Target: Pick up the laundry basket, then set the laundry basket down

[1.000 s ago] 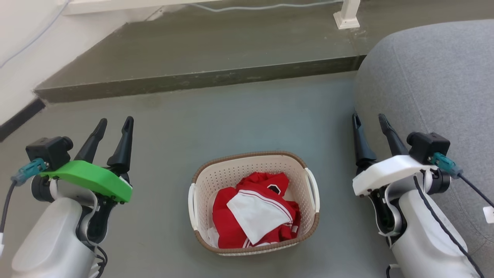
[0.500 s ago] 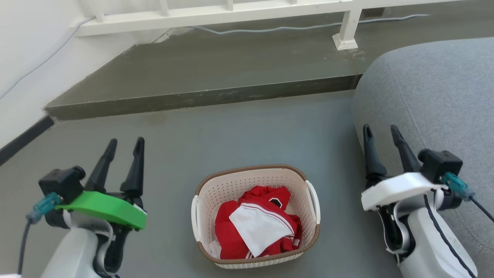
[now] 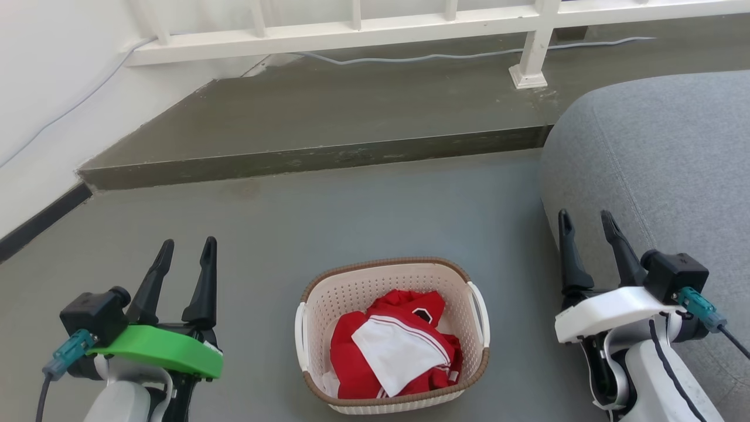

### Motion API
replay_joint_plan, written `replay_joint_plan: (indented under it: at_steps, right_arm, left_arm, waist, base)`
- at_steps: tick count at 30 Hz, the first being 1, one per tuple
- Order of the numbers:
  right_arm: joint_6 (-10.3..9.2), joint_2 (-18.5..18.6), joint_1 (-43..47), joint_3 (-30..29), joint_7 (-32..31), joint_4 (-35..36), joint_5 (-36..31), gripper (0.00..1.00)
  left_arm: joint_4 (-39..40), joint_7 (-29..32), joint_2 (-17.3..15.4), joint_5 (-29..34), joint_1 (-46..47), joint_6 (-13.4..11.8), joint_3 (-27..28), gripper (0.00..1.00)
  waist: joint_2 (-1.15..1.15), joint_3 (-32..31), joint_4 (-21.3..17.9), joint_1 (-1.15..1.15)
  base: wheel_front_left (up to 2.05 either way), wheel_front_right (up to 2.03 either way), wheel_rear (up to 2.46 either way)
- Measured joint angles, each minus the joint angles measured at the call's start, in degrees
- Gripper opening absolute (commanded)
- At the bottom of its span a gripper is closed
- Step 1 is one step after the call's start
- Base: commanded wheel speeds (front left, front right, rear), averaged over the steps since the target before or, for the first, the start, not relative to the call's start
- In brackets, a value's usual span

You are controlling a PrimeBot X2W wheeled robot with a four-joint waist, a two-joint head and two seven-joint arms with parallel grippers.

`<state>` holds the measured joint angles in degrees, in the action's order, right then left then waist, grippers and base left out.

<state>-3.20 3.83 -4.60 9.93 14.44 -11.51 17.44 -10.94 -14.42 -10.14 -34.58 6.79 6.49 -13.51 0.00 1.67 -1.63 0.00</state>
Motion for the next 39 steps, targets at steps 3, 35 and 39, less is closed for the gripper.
replay_joint_plan:
  at_steps: [3,35,39]
  right_arm:
    - [0.00,0.0,0.6,-0.1,0.0,0.2,-0.4,1.00]
    - [0.57,-0.6,3.3,-0.6,0.0,1.2,-1.4,0.00]
    - [0.60,-0.8,5.1,-0.4,-0.1,-0.3,-1.0,0.00]
  left_arm:
    - [0.7,0.0,0.2,0.8,-0.7,0.0,0.6,1.00]
    - [1.7,0.2,4.3,3.6,-3.8,0.6,3.6,0.00]
    - [0.2,0.3,4.9,3.4,-5.0,0.6,3.3,0.00]
  waist:
    - [0.00,0.1,0.1,0.00]
    - [0.00,0.9,-0.2,0.00]
    - [0.00,0.9,-0.2,0.00]
  base:
    - [0.00,0.00,0.00]
    - [0.00,0.00,0.00]
    - [0.00,0.00,0.00]
